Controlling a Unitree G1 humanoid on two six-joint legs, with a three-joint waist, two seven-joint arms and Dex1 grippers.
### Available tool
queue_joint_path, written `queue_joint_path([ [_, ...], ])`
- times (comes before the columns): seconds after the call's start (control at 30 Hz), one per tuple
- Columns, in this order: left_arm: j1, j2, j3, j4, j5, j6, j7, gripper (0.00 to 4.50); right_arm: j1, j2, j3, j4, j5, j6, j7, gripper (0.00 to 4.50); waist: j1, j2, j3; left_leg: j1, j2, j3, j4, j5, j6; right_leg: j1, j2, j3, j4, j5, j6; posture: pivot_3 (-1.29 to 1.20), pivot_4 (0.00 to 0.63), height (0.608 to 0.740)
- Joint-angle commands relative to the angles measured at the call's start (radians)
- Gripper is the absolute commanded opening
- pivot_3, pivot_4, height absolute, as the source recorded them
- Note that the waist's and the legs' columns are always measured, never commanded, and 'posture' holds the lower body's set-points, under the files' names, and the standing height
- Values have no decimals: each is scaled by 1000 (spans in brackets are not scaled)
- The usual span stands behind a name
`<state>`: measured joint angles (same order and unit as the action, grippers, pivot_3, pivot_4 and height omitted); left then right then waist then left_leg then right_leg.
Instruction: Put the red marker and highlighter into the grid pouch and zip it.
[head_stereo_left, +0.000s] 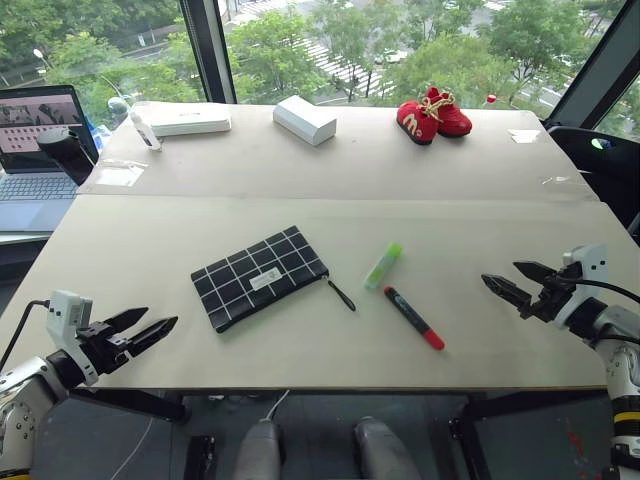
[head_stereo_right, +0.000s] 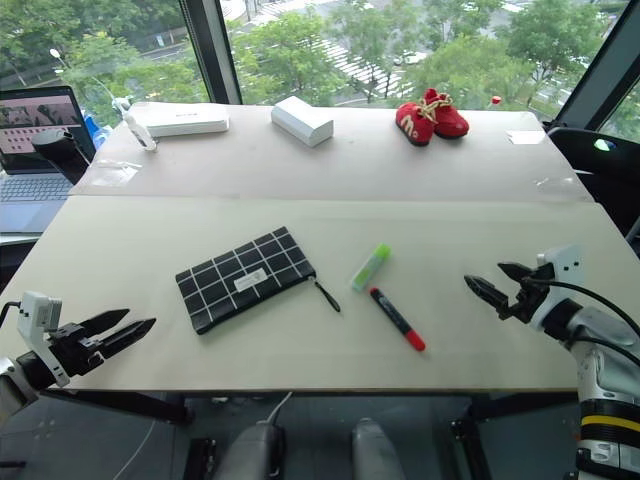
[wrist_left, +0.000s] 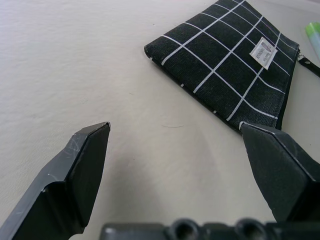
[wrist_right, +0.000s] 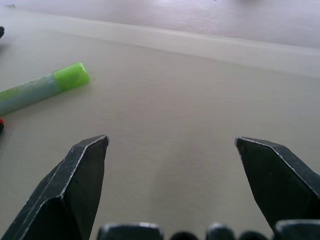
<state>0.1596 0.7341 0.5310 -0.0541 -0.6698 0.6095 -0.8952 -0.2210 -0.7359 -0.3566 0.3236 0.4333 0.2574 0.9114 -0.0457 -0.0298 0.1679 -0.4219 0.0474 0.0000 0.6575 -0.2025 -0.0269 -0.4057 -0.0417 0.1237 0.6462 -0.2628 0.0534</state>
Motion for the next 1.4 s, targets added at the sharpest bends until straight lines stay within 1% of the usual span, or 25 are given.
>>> queue_joint_path([
  [0.03, -32, 10, 2, 15, -19, -15, -39, 4500, -18, -9, 0, -29, 0, 1, -2, 4482, 0, 0, 0, 0, 0, 0, 0, 0, 0, 0, 0, 0, 0, 0, 0, 0, 150, 731],
  [0.1, -55, 39, -30, 54, -30, 8, -108, 4500, -19, -9, 6, -35, -2, 2, -2, 4482, 2, 0, 0, 0, 0, 0, 0, 0, 0, 0, 0, 0, 0, 0, 0, 0, 150, 731],
  [0.17, -79, 45, -52, 98, 8, -50, -145, 4500, -23, -7, 8, -33, -2, -2, -5, 4482, 1, 0, 0, 0, 0, 0, 0, 0, 0, 0, 0, 0, 1, 0, 1, 0, 150, 731],
  [0.2, -89, 55, -79, 128, 63, -107, -149, 4500, -30, -4, 10, -31, -2, -2, -9, 4240, 0, 0, 0, 0, 0, 0, 0, 0, 0, 0, 0, 0, 1, -1, 1, 0, 150, 731],
  [0.23, -91, 72, -121, 173, 150, -222, -165, 4500, -41, -1, 11, -26, 1, 0, -14, 3974, 0, 0, 0, 0, 0, 0, 0, 0, 0, 0, 0, 0, 0, 0, 1, 0, 150, 731],
  [0.27, -89, 96, -166, 221, 237, -345, -184, 4500, -53, 5, 12, -31, 13, 8, -10, 3841, 0, 0, 0, 0, 0, 0, 0, 0, 0, 0, 0, 0, 0, 0, 0, 0, 150, 731],
  [0.33, -110, 114, -193, 287, 295, -478, -218, 4500, -78, 17, 18, -43, 25, 12, -3, 3053, -3, 0, 0, 1, 0, 0, 0, 0, 0, 0, 0, 0, 0, 0, -1, 0, 150, 731],
  [0.4, -150, 114, -186, 329, 288, -526, -236, 4500, -97, 26, 33, -62, 38, 26, 14, 2548, -1, 0, 0, 1, 0, 1, -1, 0, 0, 0, 0, 0, 0, 0, -1, 0, 150, 731],
  [0.47, -181, 120, -194, 354, 302, -577, -252, 4500, -126, 44, 50, -88, 57, 44, 29, 1779, -1, 0, 0, 1, 0, 1, -1, 0, 0, 0, 0, 0, 1, 0, -1, 0, 150, 731],
  [0.5, -192, 125, -204, 363, 316, -602, -258, 4500, -144, 56, 64, -104, 65, 50, 38, 1537, 0, 0, 0, 1, 0, 1, -1, 0, 0, 0, 0, 0, 1, 0, -1, 0, 150, 731],
  [0.57, -216, 131, -226, 380, 348, -650, -265, 4500, -194, 94, 97, -135, 82, 67, 46, 714, 0, 0, 0, 0, 0, 1, -1, 0, 0, 0, 0, 0, 1, 0, -1, 0, 150, 731],
  [0.63, -240, 126, -247, 375, 364, -674, -267, 4500, -238, 135, 154, -162, 72, 76, 52, 136, -1, 0, 0, 0, 0, 1, -1, 0, 0, -1, 0, 0, 1, 0, -1, 0, 150, 731],
  [0.67, -248, 122, -258, 367, 370, -685, -269, 4500, -263, 155, 187, -165, 52, 73, 44, 59, -1, 0, 0, 0, 0, 0, -1, 0, 0, -1, 0, 0, 1, 0, -1, 0, 150, 731],
  [0.8, -260, 133, -319, 341, 427, -743, -276, 4500, -367, 231, 293, -141, -31, 43, 4, 59, -1, 1, 0, 0, 0, 0, -1, 0, 0, -1, 0, 0, 2, 0, -1, 0, 150, 731],
  [0.9, -263, 143, -350, 333, 460, -778, -279, 4500, -429, 283, 335, -99, -73, 32, -28, 59, 2, 1, 0, -2, 0, 0, -1, 0, 0, -4, 0, -1, 3, 0, -2, 0, 150, 731],
  [1.03, -284, 174, -421, 341, 557, -885, -278, 4500, -525, 363, 493, 23, -246, -44, -80, 59, 1, 1, 0, -2, 0, 0, -1, 0, 0, -4, 0, -1, 3, 0, -2, 0, 150, 731],
  [1.2, -321, 177, -471, 384, 630, -978, -240, 4500, -557, 422, 557, 65, -307, -64, -79, 59, 7, 2, 0, -1, 0, 0, -2, 0, 0, -4, 0, -1, 3, 0, -2, 0, 150, 731],
  [1.4, -357, 150, -512, 378, 640, -1037, -218, 4500, -581, 472, 633, 111, -387, -88, -81, 59, 10, 2, 0, 0, 0, 0, -1, 0, 0, -3, -1, -2, 5, 0, -2, 0, 150, 731],
])
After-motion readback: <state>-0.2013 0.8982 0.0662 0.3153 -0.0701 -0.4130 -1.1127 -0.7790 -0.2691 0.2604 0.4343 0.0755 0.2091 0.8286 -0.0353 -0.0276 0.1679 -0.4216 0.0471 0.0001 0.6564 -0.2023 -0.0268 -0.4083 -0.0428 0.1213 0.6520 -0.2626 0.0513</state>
